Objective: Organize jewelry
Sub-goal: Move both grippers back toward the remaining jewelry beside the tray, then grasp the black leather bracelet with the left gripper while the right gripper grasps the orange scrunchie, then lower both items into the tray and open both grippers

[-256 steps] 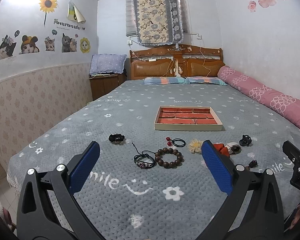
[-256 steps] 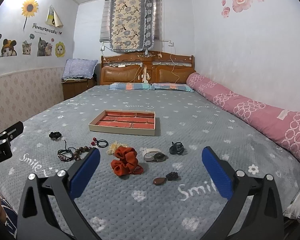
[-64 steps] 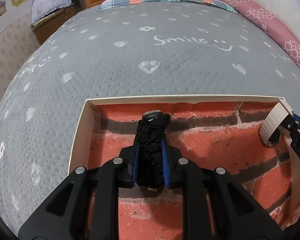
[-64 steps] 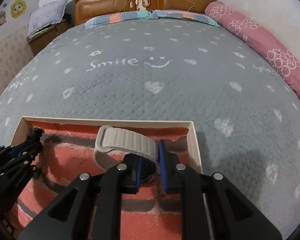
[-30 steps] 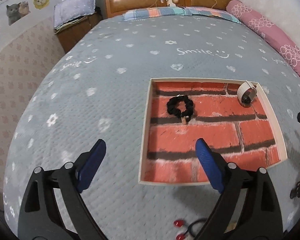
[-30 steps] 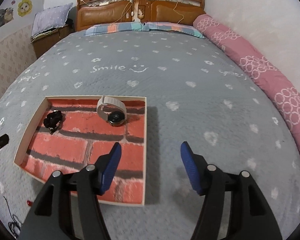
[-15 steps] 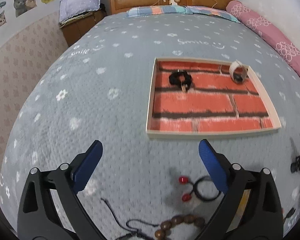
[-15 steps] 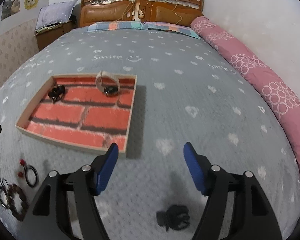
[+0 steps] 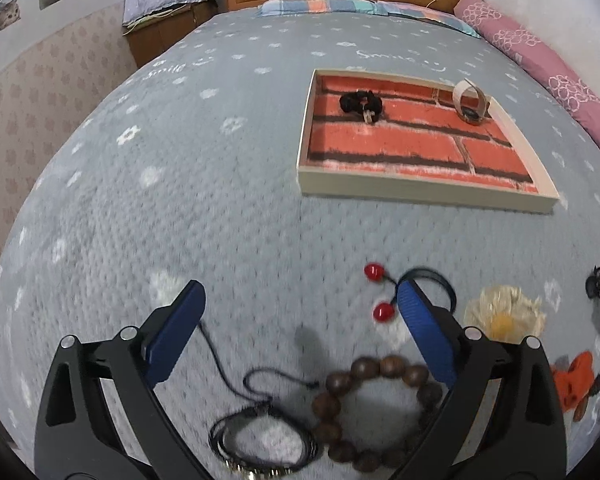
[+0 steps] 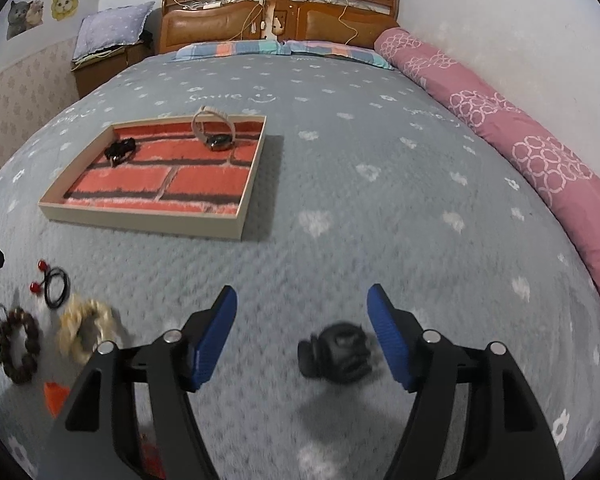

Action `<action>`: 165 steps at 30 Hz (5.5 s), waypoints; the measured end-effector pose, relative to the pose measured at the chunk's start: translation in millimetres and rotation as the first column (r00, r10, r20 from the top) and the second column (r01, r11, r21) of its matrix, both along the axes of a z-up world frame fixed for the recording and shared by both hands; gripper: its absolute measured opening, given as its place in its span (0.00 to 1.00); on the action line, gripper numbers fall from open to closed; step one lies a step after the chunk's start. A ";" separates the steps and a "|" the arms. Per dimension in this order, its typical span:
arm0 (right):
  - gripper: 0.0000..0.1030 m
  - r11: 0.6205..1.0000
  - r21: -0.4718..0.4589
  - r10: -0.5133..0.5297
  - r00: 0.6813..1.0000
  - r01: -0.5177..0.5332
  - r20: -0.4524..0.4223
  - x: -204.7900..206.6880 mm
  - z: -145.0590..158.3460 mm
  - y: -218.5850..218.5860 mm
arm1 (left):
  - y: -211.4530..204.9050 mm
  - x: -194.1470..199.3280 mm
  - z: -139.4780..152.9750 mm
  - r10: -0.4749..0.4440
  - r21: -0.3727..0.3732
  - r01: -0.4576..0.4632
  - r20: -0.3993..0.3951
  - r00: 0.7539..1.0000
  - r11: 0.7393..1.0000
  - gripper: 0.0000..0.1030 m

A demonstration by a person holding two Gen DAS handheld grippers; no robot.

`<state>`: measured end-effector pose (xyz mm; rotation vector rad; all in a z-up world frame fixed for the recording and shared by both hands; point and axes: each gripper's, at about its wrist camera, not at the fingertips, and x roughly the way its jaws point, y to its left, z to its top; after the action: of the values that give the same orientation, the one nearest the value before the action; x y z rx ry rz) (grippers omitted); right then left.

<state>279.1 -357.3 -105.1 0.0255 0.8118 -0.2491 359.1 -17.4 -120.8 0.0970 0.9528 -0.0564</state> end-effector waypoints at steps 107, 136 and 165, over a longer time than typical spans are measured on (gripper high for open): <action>0.07 0.986 0.088 0.130 0.979 -0.145 0.155 -5.6 21.6 61.8 | 34.5 4.4 29.1 -0.019 -0.118 0.032 0.109 0.994 0.993 0.05; 0.07 0.995 0.091 0.035 0.986 -0.051 0.162 189.2 10.3 39.9 | -62.1 171.5 9.7 -0.053 -0.055 0.059 0.109 0.993 0.997 0.05; 0.20 0.996 0.075 0.039 0.998 -0.042 0.040 231.3 -44.3 42.3 | -73.8 216.0 -45.4 -0.001 0.034 -0.001 0.042 0.999 0.999 0.46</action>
<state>510.3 -315.0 -149.4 0.0848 0.7822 -0.1791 575.2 -91.2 -166.3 0.1292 0.9121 -0.0379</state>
